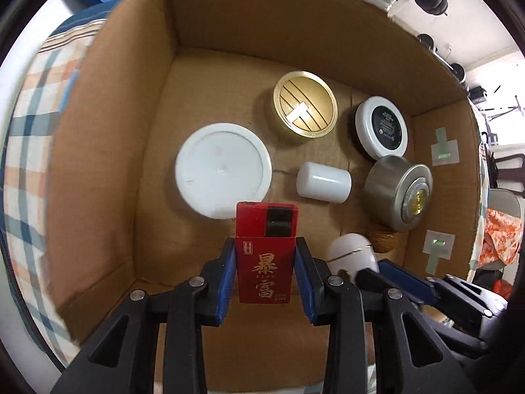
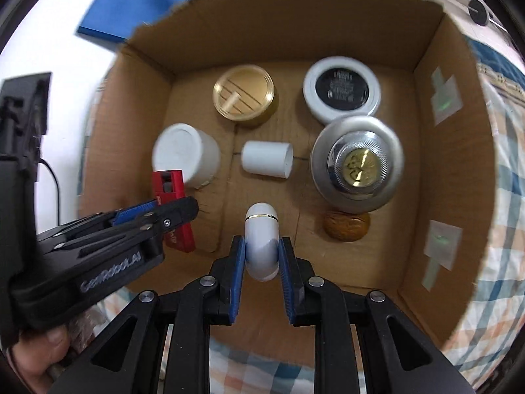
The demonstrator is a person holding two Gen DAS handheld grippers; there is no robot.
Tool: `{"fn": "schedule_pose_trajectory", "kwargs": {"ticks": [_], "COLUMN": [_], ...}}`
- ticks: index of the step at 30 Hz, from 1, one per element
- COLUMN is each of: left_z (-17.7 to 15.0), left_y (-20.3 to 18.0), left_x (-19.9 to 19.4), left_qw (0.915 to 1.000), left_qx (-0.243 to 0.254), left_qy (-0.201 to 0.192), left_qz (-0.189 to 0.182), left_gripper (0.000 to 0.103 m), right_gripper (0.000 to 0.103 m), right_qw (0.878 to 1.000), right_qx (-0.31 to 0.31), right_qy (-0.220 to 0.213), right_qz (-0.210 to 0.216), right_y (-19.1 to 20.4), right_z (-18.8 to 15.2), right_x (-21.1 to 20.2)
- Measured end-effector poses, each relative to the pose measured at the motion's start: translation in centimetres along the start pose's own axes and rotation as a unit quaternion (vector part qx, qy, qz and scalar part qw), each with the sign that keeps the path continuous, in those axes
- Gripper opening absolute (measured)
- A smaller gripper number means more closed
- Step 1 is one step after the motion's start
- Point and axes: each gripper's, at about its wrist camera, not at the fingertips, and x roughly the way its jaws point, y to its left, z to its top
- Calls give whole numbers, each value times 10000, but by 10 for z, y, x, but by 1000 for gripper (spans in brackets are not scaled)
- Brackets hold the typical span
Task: Organize rigid objects
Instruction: 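Carry the red box and white oval case into the box with both tools, then open both tools to release the red box and oval case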
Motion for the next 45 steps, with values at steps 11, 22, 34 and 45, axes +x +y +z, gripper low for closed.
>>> {"fn": "schedule_pose_trajectory", "kwargs": {"ticks": [11, 22, 34, 45], "left_z": [-5, -19, -25, -34], "left_y": [-6, -6, -3, -4], "left_x": [10, -18, -45, -87], "left_qw": [9999, 9985, 9961, 9940], "left_qx": [55, -56, -140, -94], "left_qy": [90, -290, -656, -916], "left_qz": [94, 451, 581, 584], "left_gripper": [32, 70, 103, 103], "right_gripper": [22, 28, 87, 102], "right_qw": [9985, 9960, 9914, 9887], "right_qx": [180, 300, 418, 434], "right_qy": [33, -23, -425, -694], "right_qz": [-522, -837, -1163, -1252], "right_y": [-3, -15, -27, -26], "right_z": [-2, -10, -15, -21], "right_x": [21, -3, -47, -83]}}
